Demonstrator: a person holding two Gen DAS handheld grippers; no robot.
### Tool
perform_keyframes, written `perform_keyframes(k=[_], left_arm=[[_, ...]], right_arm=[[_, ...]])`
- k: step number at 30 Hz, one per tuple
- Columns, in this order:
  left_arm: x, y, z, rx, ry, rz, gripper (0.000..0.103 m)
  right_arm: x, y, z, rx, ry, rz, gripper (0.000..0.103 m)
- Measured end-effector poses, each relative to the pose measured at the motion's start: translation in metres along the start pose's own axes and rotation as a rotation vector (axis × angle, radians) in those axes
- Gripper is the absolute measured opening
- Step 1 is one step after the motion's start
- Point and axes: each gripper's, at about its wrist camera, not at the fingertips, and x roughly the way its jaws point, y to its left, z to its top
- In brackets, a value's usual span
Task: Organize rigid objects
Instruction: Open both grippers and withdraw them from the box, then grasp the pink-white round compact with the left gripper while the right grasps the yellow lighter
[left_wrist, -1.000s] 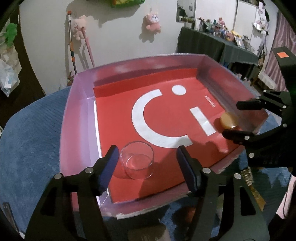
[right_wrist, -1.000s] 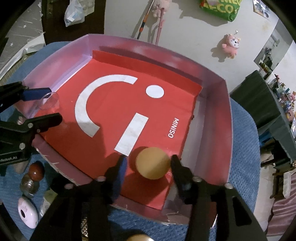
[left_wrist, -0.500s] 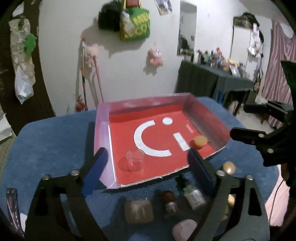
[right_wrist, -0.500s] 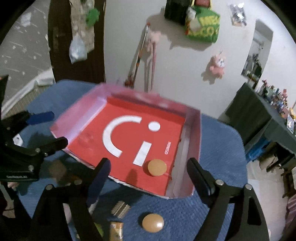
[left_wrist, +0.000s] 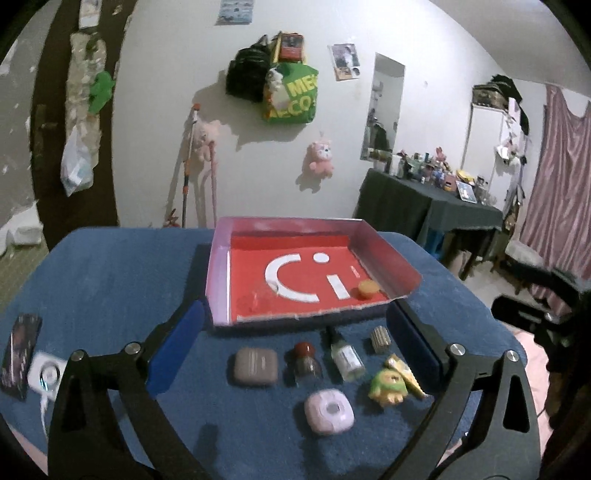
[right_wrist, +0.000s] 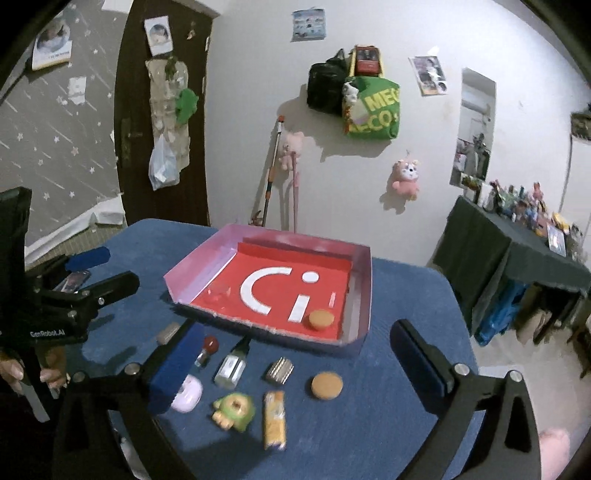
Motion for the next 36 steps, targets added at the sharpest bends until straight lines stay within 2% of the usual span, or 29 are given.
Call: perform_keyframes(k=[6,8,11,18,27,36], left_arm=[[-0.004,-0.010,-0.043,-0.019,0.013,0.040,0.101],[-0.002,-0.016,-0.060,-0.002,0.026,0.060,0.101],[0.002,-0.023,-0.080,0.017,0.048,0.066,0.101],[0.009,-0.027,-0.105,0.027,0.082,0.085,0.101],[0.020,-0.023,-0.112,0.004,0.135,0.067,0.101],[0.034,-0.025,-0.106,-0.010,0.181,0.050,0.101]], right_arm=[[-0.015,0.009,-0.051,0.053,-0.029,-0.017,0.103],[-0.012,0.012,-0.070,0.070,-0.035,-0.045,0.103],[-0.005,0.016,-0.093,0.100,-0.031,-0.040,0.103],[0.016,0.018,-0.134,0.142,-0.005,-0.062,0.103],[0.032,0.010,-0.149,0.172,0.024,-0.084,0.103],[0.044,0.006,-0.145,0.154,0.055,-0.085,0.103]])
